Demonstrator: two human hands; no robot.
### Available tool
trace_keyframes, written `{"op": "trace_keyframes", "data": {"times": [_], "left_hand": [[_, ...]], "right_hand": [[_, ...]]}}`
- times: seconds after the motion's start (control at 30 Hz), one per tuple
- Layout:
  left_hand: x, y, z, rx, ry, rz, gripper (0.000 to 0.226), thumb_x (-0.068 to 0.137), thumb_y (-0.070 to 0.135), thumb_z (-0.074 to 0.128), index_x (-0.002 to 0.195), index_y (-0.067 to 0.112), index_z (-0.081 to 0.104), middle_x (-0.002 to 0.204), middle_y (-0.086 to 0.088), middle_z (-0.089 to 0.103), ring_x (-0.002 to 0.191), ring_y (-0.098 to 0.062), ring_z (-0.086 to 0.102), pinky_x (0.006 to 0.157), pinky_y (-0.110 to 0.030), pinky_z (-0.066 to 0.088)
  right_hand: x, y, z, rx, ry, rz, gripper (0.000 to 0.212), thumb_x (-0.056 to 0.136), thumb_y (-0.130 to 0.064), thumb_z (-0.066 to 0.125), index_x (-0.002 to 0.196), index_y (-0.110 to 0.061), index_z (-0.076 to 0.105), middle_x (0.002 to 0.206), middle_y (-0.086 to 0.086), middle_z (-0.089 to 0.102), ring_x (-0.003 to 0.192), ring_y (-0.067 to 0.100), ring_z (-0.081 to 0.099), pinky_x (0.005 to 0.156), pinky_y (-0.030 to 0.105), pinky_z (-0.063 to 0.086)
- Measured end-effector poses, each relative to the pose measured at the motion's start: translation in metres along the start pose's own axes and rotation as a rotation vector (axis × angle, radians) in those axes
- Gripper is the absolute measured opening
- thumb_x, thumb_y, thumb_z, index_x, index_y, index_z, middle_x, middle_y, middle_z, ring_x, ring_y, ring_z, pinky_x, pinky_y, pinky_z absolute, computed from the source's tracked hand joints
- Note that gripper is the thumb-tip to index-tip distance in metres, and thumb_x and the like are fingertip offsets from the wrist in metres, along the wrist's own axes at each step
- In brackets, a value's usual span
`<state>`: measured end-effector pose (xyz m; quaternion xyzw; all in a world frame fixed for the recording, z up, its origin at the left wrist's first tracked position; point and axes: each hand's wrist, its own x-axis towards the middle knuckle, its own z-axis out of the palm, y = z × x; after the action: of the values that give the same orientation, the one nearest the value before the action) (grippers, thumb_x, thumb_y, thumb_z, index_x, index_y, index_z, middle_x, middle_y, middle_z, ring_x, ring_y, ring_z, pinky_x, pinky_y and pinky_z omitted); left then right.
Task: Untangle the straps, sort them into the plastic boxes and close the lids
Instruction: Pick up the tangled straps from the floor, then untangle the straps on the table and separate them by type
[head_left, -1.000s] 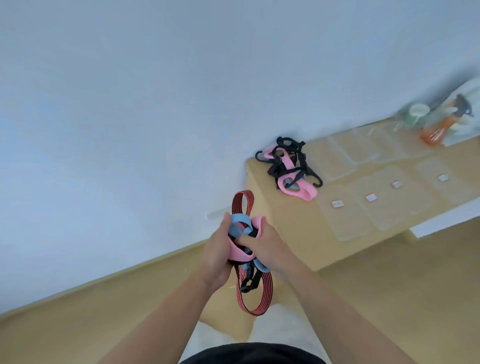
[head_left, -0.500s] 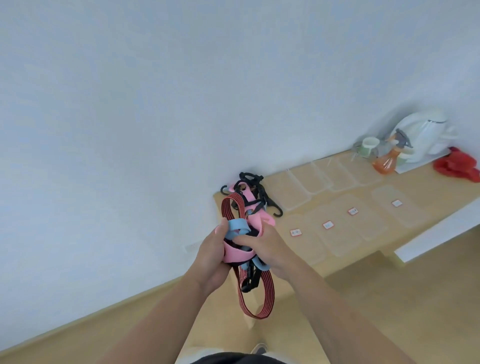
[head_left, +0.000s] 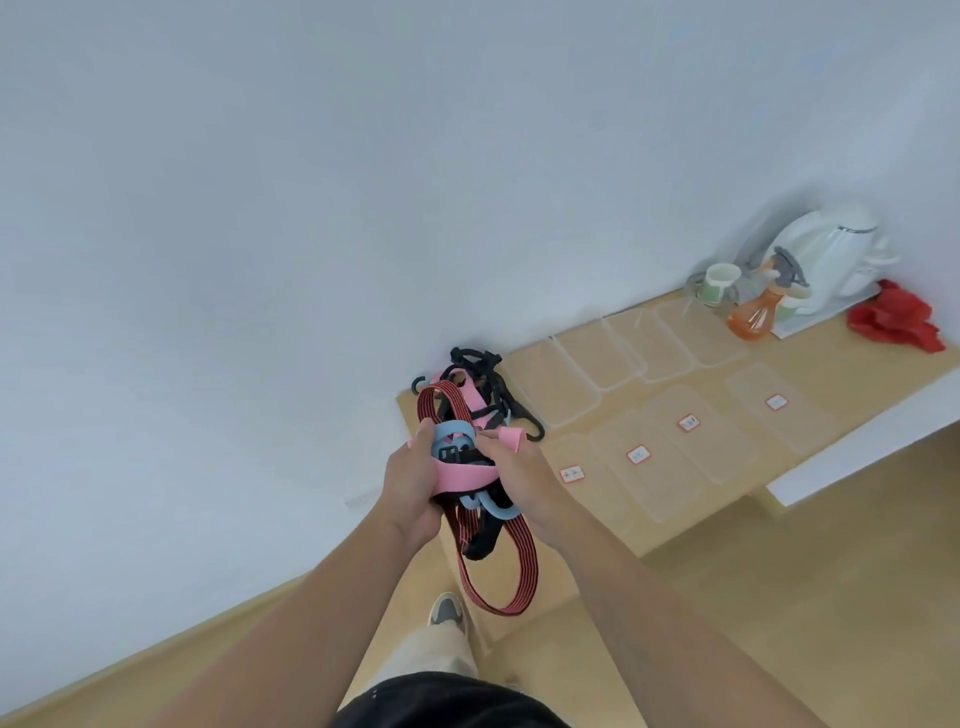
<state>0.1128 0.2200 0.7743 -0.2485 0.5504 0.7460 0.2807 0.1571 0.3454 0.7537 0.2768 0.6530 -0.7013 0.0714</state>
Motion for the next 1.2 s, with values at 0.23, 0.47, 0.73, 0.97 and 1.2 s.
{"op": "trace_keyframes", "data": {"times": [0.23, 0.47, 0.73, 0.97, 1.2], "left_hand": [[0.066, 0.053, 0.026, 0.136, 0.017, 0.144, 0.041, 0.105, 0.043, 0.051, 0.114, 0.005, 0.064, 0.104, -0.018, 0.075, 0.083, -0.028, 0.074, 0.076, -0.044, 0.063], [0.167, 0.046, 0.037, 0.276, 0.157, 0.127, 0.063, 0.078, 0.073, 0.051, 0.091, 0.013, 0.066, 0.101, -0.018, 0.073, 0.093, -0.036, 0.074, 0.082, -0.055, 0.062], [0.170, 0.053, 0.056, 0.685, 0.326, 0.239, 0.049, 0.097, 0.068, 0.034, 0.099, 0.026, 0.060, 0.092, 0.005, 0.058, 0.091, -0.018, 0.059, 0.079, -0.035, 0.050], [0.165, 0.051, 0.049, 0.453, 0.236, 0.227, 0.044, 0.098, 0.062, 0.042, 0.099, 0.023, 0.063, 0.093, 0.002, 0.067, 0.083, -0.015, 0.065, 0.081, -0.038, 0.055], [0.145, 0.032, 0.006, 0.484, 0.052, 0.221, 0.032, 0.092, 0.017, 0.055, 0.122, 0.023, 0.063, 0.112, -0.003, 0.065, 0.093, -0.020, 0.062, 0.089, -0.046, 0.054]], "right_hand": [[0.086, -0.010, 0.015, 0.077, 0.245, 0.188, 0.069, 0.058, -0.092, 0.056, 0.101, -0.038, 0.061, 0.090, -0.001, 0.076, 0.090, 0.025, 0.074, 0.085, 0.049, 0.059], [0.112, -0.023, 0.035, -0.038, 0.505, 0.170, 0.063, 0.070, -0.087, 0.054, 0.095, -0.029, 0.055, 0.093, -0.008, 0.069, 0.073, 0.011, 0.069, 0.065, 0.040, 0.059], [0.076, -0.012, 0.035, -0.275, 0.696, 0.077, 0.053, 0.087, -0.051, 0.069, 0.065, -0.014, 0.039, 0.060, -0.002, 0.039, 0.050, 0.006, 0.046, 0.054, 0.028, 0.034], [0.098, -0.008, 0.018, -1.022, 0.565, -0.450, 0.044, 0.080, -0.043, 0.075, 0.116, -0.022, 0.061, 0.122, -0.001, 0.060, 0.112, 0.021, 0.053, 0.090, 0.038, 0.041], [0.114, -0.026, 0.003, -0.621, 0.353, -0.383, 0.023, 0.084, -0.039, 0.075, 0.097, -0.025, 0.062, 0.093, -0.012, 0.062, 0.086, 0.012, 0.057, 0.074, 0.032, 0.051]]}}
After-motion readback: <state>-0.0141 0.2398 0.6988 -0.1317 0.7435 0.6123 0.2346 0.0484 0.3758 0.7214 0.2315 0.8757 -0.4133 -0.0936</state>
